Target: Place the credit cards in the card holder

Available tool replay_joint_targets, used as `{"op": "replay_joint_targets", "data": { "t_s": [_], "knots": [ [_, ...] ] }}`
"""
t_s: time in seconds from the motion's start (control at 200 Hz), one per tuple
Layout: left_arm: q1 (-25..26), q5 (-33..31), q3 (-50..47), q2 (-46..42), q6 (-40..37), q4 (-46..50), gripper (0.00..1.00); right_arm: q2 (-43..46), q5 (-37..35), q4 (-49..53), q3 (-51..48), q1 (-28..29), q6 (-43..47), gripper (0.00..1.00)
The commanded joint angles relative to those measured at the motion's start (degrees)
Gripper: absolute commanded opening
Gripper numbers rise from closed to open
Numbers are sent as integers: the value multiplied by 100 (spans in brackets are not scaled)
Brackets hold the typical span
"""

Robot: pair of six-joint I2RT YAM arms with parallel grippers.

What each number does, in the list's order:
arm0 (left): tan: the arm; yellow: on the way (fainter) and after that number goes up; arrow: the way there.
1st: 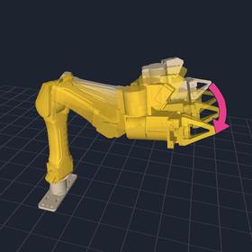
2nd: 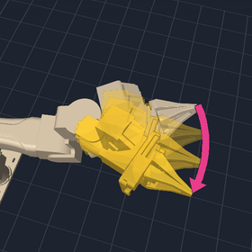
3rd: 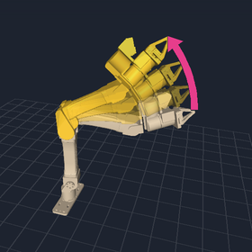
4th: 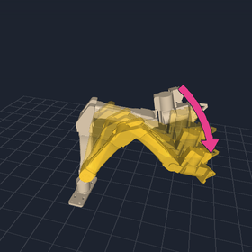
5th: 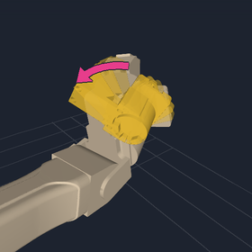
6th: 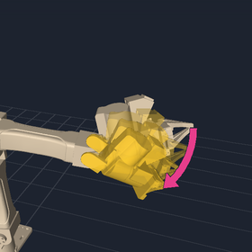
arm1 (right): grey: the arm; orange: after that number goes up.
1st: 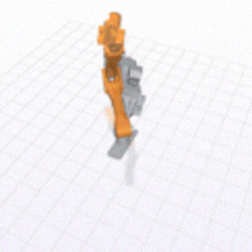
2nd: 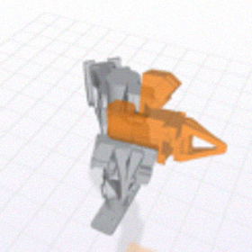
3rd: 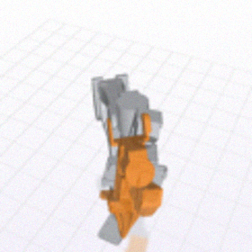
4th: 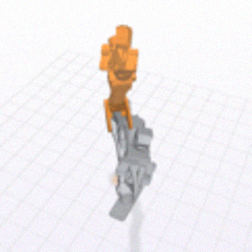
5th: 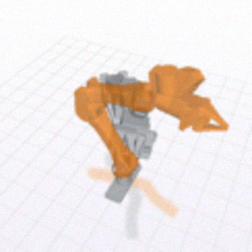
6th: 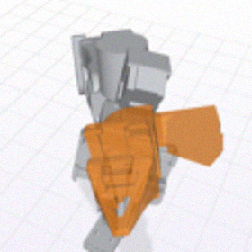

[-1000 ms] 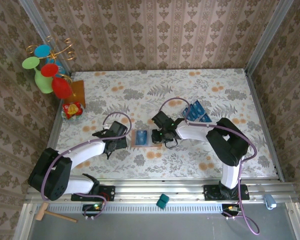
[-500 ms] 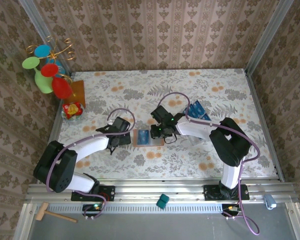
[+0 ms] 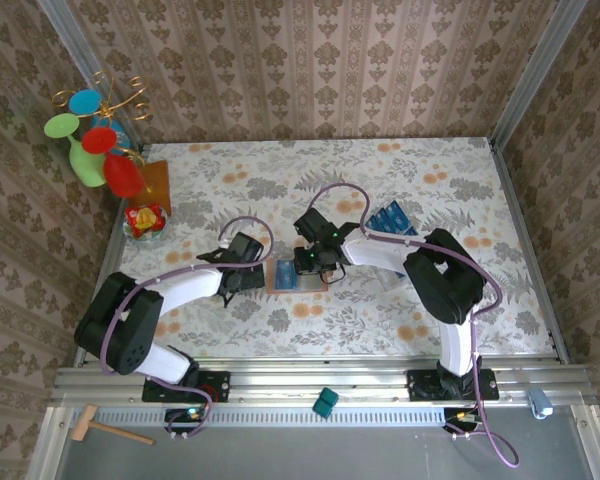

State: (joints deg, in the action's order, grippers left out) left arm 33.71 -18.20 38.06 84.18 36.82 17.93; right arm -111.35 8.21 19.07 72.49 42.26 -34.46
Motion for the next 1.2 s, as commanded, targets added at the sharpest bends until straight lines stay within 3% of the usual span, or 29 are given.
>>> {"op": "replay_joint_targets", "data": {
  "t_s": [0.0, 1.195],
  "knots": [
    [39, 42, 140, 158, -87, -44, 100, -123, 137, 4, 204, 28, -26, 17],
    [65, 96, 89, 405, -98, -244, 100, -640, 339, 68, 643, 168, -88, 16]
  ]
}}
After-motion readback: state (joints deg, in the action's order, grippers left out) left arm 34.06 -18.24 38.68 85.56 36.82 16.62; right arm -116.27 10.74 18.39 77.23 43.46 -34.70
